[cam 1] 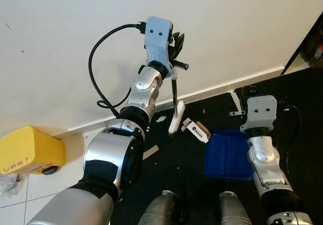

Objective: Sweep floor

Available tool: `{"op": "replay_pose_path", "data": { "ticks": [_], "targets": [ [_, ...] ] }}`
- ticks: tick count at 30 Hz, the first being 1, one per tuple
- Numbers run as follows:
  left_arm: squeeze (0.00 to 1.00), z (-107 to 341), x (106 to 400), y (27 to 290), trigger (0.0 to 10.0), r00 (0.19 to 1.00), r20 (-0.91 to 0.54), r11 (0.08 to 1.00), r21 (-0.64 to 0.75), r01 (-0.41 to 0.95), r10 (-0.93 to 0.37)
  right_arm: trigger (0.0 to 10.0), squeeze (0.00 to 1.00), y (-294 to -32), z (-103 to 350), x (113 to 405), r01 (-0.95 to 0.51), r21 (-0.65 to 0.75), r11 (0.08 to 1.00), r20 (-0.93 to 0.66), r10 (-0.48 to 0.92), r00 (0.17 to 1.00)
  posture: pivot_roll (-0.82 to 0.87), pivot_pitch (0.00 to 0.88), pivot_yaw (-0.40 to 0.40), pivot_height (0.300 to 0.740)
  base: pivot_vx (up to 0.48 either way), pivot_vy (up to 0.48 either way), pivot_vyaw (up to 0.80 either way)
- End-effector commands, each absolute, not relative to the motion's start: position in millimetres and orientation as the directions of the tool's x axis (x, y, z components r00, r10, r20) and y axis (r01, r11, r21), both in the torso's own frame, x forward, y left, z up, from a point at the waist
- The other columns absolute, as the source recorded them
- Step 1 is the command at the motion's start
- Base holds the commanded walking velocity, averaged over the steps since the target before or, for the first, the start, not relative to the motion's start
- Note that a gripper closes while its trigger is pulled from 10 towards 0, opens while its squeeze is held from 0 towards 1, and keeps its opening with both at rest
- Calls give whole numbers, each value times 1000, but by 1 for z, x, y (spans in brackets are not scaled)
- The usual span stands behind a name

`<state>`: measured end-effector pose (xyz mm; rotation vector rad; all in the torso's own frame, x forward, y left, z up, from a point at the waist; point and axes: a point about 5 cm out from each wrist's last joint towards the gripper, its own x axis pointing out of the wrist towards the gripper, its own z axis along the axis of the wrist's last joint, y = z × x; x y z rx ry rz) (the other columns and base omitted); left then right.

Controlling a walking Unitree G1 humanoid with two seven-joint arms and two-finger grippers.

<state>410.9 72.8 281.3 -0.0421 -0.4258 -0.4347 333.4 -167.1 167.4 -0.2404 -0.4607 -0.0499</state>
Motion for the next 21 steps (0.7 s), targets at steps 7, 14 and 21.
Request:
{"op": "replay_pose_path", "data": {
  "ticks": [7,14,21],
  "targets": [
    [0,216,404,51,10000,866,196,850,-184,493,-460,10000,0,-142,164,325,12,-134,991,440,49,897,-75,508,243,740,0,0,0],
    [0,194,396,50,10000,800,163,776,-195,600,-578,10000,0,-144,162,324,15,-134,991,431,44,901,-57,490,243,740,0,0,0],
    [0,210,399,59,10000,778,258,716,-305,628,-572,10000,0,-142,161,329,8,-131,991,420,48,906,-23,430,236,740,0,0,0]
  ]
}}
